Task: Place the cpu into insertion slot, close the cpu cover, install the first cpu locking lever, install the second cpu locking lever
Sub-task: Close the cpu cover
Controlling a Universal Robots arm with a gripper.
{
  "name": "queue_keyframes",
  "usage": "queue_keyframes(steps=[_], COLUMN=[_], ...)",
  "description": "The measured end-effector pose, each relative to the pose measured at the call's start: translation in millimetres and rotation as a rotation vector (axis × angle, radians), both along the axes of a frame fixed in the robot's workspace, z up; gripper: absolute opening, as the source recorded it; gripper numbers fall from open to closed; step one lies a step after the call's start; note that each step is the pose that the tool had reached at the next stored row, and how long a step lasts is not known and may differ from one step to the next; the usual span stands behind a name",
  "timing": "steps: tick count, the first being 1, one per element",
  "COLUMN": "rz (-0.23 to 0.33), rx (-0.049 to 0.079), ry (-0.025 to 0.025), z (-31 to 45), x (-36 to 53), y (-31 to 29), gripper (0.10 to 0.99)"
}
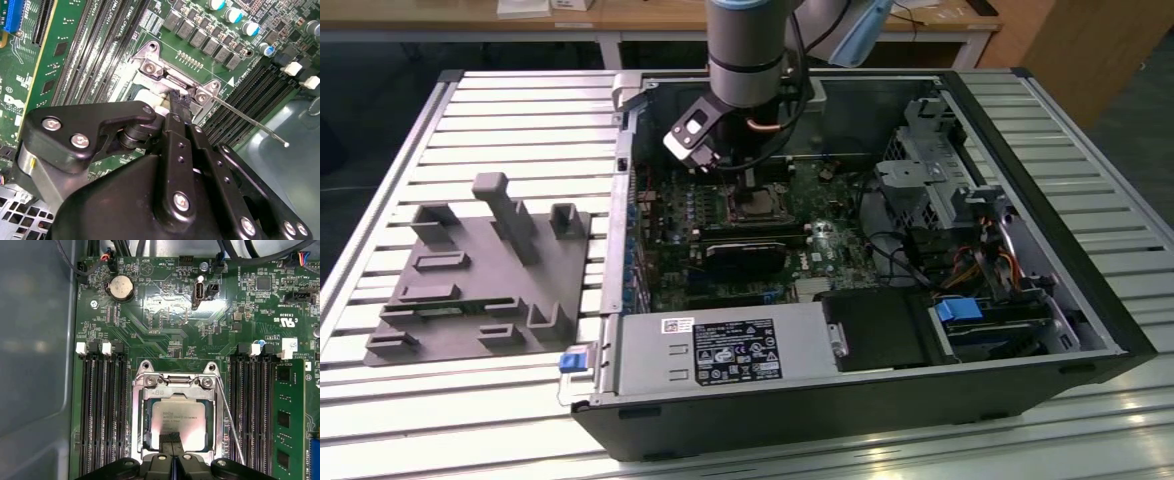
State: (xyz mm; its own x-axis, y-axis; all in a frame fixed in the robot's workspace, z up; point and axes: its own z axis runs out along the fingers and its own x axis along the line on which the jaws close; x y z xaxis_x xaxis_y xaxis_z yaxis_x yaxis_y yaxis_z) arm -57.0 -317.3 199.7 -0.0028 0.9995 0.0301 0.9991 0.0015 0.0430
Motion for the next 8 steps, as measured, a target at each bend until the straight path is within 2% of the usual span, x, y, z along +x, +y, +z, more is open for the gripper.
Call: queue_keyframes(steps=[5, 8], rz=[0.0, 0.0], rx=[0.0, 0.0], ry=[-0.0001, -0.0001], z=[0.0, 3.0], x=[0.1, 0.1], y=[0.0, 0.0], gripper=[0.114, 0.114])
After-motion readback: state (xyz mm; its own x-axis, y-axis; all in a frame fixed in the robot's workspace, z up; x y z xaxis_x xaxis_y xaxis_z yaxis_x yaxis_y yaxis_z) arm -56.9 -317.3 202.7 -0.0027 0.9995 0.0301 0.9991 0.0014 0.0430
